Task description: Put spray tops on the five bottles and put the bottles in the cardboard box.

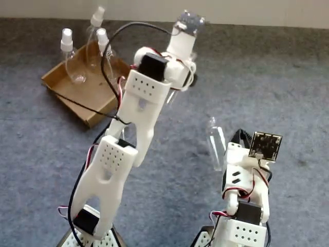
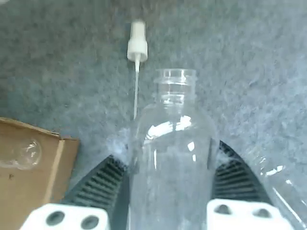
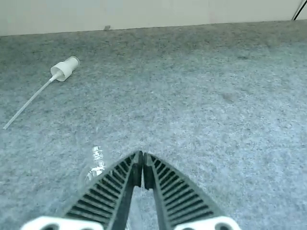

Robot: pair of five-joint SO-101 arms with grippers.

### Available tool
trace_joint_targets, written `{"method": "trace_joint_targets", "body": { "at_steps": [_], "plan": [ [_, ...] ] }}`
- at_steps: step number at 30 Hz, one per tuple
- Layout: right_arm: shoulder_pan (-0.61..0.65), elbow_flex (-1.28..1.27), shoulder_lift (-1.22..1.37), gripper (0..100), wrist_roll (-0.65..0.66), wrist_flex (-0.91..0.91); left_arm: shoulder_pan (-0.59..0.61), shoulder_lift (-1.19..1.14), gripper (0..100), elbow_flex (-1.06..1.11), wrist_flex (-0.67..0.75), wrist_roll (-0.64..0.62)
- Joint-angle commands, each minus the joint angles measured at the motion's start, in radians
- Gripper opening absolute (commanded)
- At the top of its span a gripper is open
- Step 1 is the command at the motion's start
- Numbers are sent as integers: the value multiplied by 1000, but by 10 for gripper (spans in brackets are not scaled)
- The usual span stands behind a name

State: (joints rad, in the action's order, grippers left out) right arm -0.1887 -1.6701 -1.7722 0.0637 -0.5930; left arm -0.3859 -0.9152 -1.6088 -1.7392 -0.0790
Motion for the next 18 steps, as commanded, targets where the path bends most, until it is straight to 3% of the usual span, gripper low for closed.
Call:
{"method": "trace_joint_targets", "body": {
  "at_steps": [1, 18],
  "plan": [
    [8, -101, -15, 6, -6, -2, -8, 183, 32, -42, -15, -3],
    [8, -101, -15, 6, -6, -2, -15, 553, 31, -41, -21, -6]
  ]
}}
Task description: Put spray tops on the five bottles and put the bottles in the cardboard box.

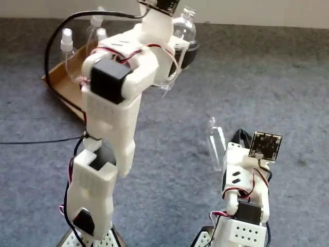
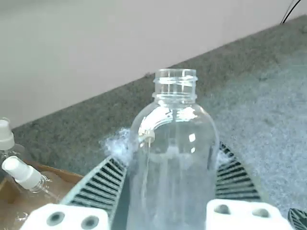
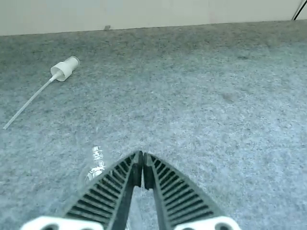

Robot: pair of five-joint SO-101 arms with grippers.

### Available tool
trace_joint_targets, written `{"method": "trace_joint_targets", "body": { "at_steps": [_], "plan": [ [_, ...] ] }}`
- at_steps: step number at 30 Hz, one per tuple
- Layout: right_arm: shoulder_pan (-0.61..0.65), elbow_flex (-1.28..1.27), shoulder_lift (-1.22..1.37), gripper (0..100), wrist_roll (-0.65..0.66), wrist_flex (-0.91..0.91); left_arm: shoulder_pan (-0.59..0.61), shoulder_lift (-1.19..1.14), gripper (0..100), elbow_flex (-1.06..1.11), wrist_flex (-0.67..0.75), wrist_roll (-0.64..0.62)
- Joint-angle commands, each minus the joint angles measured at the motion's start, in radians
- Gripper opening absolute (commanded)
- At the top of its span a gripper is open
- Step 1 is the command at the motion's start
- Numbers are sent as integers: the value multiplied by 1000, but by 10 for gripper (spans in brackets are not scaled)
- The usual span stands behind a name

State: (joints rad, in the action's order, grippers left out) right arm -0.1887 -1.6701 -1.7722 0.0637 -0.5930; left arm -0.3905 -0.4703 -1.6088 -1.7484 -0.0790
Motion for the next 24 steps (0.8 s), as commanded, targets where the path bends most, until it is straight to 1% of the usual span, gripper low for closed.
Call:
{"method": "trace_joint_targets", "body": {
  "at_steps": [1, 9, 17, 19, 24],
  "plan": [
    [8, -101, -15, 6, -6, -2, -10, 133, 31, -41, -12, -6],
    [8, -101, -13, 6, -6, -2, -7, 317, 31, -41, -12, -3],
    [8, -101, -13, 6, -6, -2, -1, 440, 31, -33, -14, 0],
    [8, -101, -13, 6, -6, -2, 5, 472, 31, 30, -14, 0],
    [8, -101, -15, 6, -6, -2, 134, 628, 32, 334, -12, -2]
  ]
}}
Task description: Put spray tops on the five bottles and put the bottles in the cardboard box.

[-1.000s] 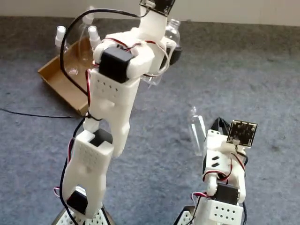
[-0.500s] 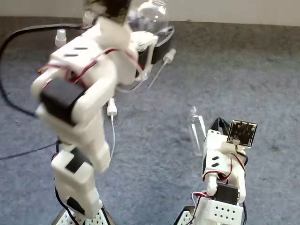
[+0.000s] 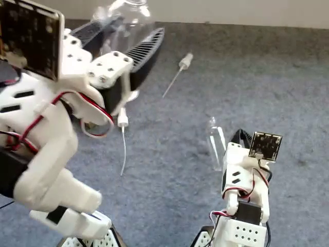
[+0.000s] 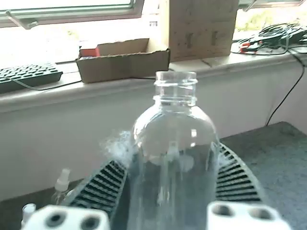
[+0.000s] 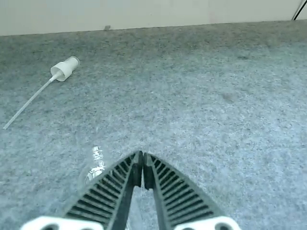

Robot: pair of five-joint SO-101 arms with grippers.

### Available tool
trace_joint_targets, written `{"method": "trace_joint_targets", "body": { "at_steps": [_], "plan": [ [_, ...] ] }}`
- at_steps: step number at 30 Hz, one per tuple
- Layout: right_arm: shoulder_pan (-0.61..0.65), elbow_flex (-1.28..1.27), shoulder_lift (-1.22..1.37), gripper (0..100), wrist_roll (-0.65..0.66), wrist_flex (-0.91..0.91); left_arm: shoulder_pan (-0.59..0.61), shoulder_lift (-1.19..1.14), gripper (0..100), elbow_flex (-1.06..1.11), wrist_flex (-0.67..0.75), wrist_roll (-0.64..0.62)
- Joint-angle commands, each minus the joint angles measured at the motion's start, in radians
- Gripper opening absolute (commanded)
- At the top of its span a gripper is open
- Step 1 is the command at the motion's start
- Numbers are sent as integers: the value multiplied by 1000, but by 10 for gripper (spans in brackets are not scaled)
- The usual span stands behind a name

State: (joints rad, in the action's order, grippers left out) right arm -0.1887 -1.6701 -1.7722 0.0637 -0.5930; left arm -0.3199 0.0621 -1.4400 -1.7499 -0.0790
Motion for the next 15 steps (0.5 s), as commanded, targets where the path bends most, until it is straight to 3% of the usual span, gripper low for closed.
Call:
{"method": "trace_joint_targets", "body": {
  "at_steps": [1, 11, 15],
  "plan": [
    [8, -101, -15, 6, -6, -2, 87, 134, 32, 229, -9, -2],
    [8, -101, -15, 8, -6, -2, 111, 516, 34, 871, -3, 0],
    [8, -101, -15, 8, -6, -2, 111, 639, 34, 1130, 78, -3]
  ]
}}
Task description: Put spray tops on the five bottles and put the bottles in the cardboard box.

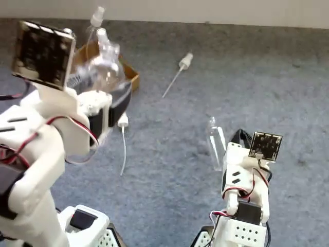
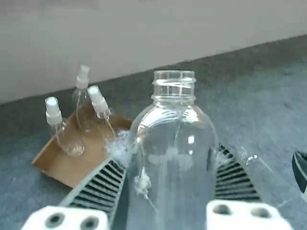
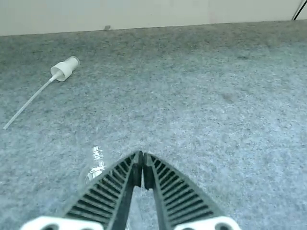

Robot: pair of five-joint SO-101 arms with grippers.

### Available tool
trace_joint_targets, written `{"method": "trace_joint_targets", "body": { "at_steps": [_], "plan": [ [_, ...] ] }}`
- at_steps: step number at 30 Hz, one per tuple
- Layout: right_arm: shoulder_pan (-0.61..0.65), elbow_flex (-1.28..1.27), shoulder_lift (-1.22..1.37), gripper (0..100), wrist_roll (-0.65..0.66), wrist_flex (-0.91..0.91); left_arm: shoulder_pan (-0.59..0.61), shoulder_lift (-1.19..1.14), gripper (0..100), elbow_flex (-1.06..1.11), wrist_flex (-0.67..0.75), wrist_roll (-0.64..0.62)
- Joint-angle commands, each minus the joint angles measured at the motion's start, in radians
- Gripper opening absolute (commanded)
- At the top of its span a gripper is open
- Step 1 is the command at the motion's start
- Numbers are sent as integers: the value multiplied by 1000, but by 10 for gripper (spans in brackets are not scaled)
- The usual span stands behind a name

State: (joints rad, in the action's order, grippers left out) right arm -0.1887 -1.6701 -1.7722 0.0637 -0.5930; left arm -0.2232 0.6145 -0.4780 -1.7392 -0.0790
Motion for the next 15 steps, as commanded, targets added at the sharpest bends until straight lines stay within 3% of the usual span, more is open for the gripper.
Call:
{"method": "trace_joint_targets", "body": {
  "at_steps": [1, 15],
  "plan": [
    [8, -101, -15, 8, -6, -2, 15, 119, 34, 239, 100, -3],
    [8, -101, -15, 8, -6, -2, 15, 595, 34, 1211, 764, 0]
  ]
}}
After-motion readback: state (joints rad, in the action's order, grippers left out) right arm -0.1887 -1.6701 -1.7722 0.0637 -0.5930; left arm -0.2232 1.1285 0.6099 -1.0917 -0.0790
